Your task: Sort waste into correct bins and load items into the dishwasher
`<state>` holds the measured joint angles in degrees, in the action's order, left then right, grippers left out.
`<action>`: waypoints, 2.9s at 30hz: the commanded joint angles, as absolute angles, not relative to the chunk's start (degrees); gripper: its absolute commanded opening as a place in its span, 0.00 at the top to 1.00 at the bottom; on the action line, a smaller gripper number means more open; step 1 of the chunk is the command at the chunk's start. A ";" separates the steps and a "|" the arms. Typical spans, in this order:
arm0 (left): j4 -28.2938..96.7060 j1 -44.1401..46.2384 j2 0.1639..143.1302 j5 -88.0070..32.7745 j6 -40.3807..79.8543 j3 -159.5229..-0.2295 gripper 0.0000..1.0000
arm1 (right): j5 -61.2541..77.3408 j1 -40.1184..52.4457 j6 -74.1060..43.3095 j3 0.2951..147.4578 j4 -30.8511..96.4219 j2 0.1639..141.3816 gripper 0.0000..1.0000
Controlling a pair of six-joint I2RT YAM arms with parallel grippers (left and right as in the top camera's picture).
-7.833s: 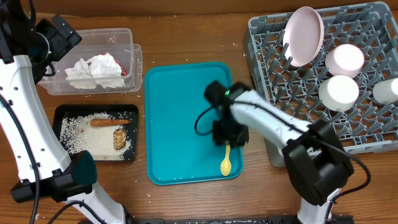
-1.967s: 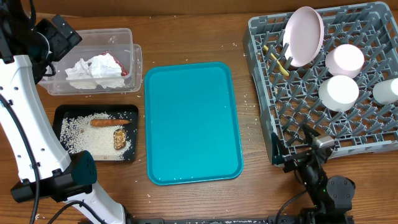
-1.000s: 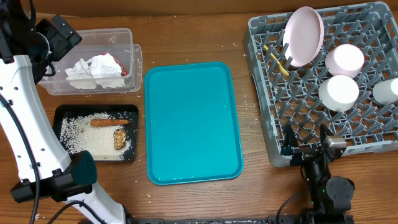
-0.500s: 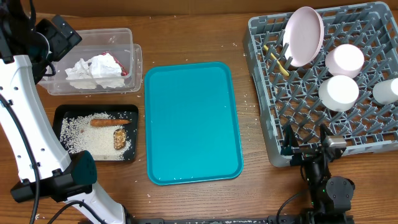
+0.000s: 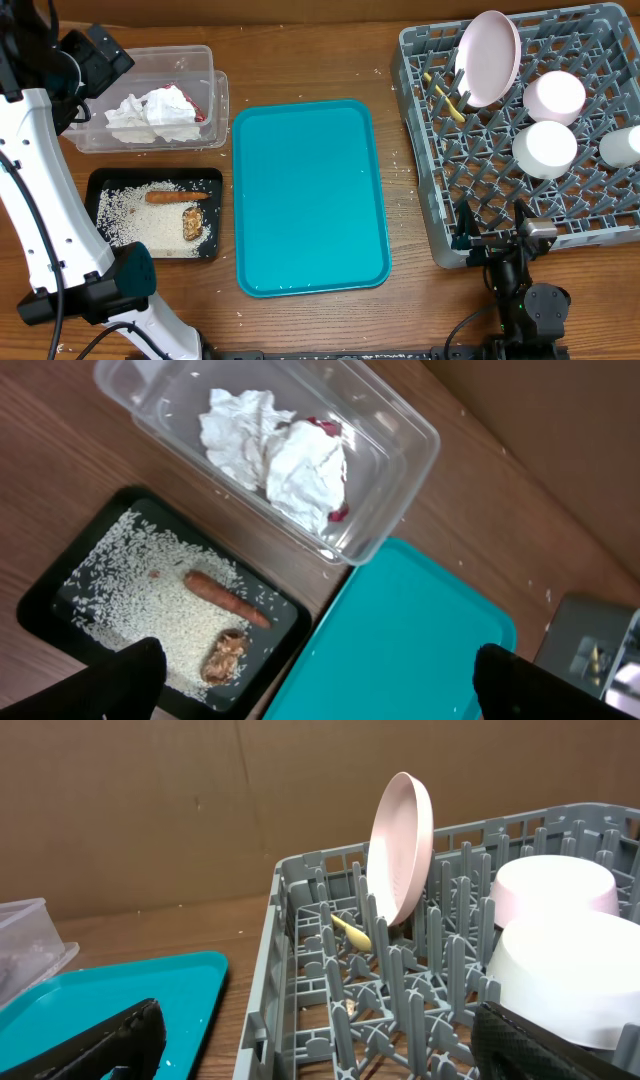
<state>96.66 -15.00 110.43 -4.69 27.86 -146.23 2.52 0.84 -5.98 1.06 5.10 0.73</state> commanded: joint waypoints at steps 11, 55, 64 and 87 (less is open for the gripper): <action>76.84 -0.91 95.88 0.10 12.10 -115.33 0.00 | 1.93 0.62 -5.96 0.45 4.67 0.16 0.00; -0.71 -0.34 15.35 -13.06 -8.60 -5.76 0.00 | 1.93 0.62 -5.96 0.47 4.67 0.16 0.00; -1.19 -0.36 7.11 -9.61 -8.62 -0.27 0.00 | 1.93 0.62 -5.96 0.45 4.67 0.16 0.00; 4.08 -0.38 0.25 -4.49 -6.20 -0.27 0.00 | 1.93 0.62 -5.96 0.45 4.67 0.16 0.00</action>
